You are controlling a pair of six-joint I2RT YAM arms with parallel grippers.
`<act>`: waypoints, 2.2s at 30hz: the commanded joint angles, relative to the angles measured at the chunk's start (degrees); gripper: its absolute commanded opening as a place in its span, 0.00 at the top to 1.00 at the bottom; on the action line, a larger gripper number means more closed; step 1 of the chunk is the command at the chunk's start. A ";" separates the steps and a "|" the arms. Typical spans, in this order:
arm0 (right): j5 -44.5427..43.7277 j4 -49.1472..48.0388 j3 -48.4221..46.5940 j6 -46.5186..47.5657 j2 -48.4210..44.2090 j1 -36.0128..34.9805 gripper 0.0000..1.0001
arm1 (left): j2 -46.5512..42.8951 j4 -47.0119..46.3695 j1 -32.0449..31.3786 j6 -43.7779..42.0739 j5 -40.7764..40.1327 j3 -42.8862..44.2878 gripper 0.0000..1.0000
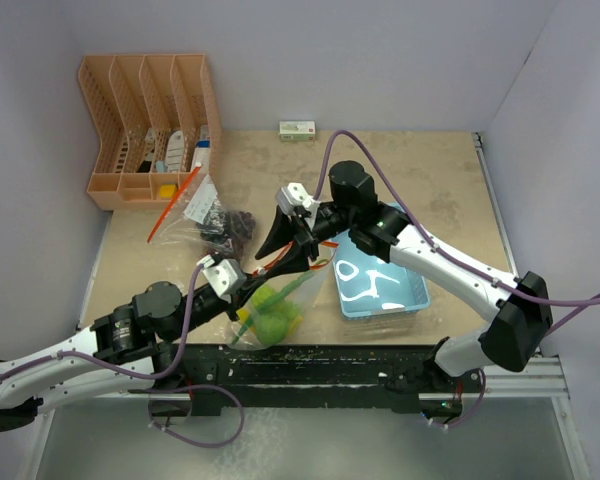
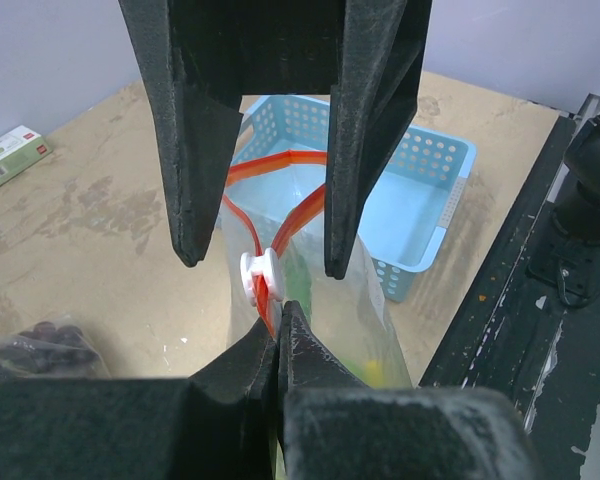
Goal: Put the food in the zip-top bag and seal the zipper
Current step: Zip the zipper food storage bag at the center of the board.
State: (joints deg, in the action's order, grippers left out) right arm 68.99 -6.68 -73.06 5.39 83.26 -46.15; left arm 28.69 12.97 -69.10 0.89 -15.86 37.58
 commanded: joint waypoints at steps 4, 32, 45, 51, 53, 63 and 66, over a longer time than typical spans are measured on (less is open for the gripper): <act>-1.11 -1.05 -1.53 -1.67 1.13 -0.91 0.53 | 0.47 -1.90 -0.03 0.96 -0.68 0.63 1.00; -13.82 5.80 2.80 2.80 -1.97 1.11 0.93 | -8.21 0.95 0.02 1.00 -10.70 3.30 1.00; -14.01 6.20 4.36 2.50 1.66 6.52 0.96 | -13.85 -0.53 0.02 0.33 -14.60 4.31 1.00; -15.18 4.84 6.95 1.35 0.81 9.65 0.97 | -14.76 -1.92 0.00 -1.89 -25.14 6.62 1.00; -15.55 4.68 7.77 1.38 0.48 10.63 0.97 | -14.31 -2.52 0.02 -3.17 -28.01 7.73 1.00; -17.26 4.57 9.95 1.72 -0.37 13.77 0.98 | -15.36 -0.73 -0.03 -5.82 -34.58 11.82 1.00; -19.07 4.48 9.46 0.85 0.58 14.14 0.99 | -16.38 -1.59 -0.04 -5.84 -33.75 10.96 1.00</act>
State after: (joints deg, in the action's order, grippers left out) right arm 54.74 -2.94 -63.68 6.92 84.23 -33.47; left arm 14.50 16.86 -69.14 -2.85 -45.89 45.84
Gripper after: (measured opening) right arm 0.128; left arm 0.003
